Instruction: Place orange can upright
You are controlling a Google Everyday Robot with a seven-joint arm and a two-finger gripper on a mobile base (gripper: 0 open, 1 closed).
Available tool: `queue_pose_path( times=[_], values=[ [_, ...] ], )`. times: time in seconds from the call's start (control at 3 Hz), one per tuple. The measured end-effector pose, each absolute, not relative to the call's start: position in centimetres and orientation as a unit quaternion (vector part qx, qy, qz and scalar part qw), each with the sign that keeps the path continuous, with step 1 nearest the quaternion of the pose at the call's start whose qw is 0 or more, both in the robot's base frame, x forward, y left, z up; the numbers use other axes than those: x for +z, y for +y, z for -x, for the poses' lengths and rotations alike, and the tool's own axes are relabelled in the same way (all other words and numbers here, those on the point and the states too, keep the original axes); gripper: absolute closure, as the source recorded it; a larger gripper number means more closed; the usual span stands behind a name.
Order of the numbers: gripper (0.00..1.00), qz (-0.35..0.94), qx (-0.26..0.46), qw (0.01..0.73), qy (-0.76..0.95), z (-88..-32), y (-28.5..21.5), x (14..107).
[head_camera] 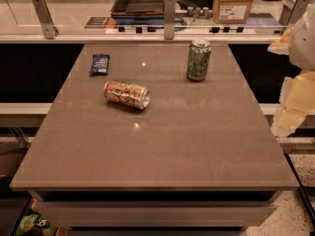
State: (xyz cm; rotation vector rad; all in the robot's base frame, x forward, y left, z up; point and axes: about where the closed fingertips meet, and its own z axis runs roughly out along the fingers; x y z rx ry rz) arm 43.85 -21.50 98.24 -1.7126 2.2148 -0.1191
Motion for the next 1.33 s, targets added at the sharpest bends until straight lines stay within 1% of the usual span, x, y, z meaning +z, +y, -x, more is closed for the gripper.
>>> queue_pose_path(
  times=[0.67, 1.33],
  values=[
    [0.00, 0.601, -0.042, 0.182, 0.777, -44.0, -21.0, 98.8],
    [0.00, 0.580, 0.003, 0.215, 0.786, -46.7, -16.5, 100.5]
  ],
)
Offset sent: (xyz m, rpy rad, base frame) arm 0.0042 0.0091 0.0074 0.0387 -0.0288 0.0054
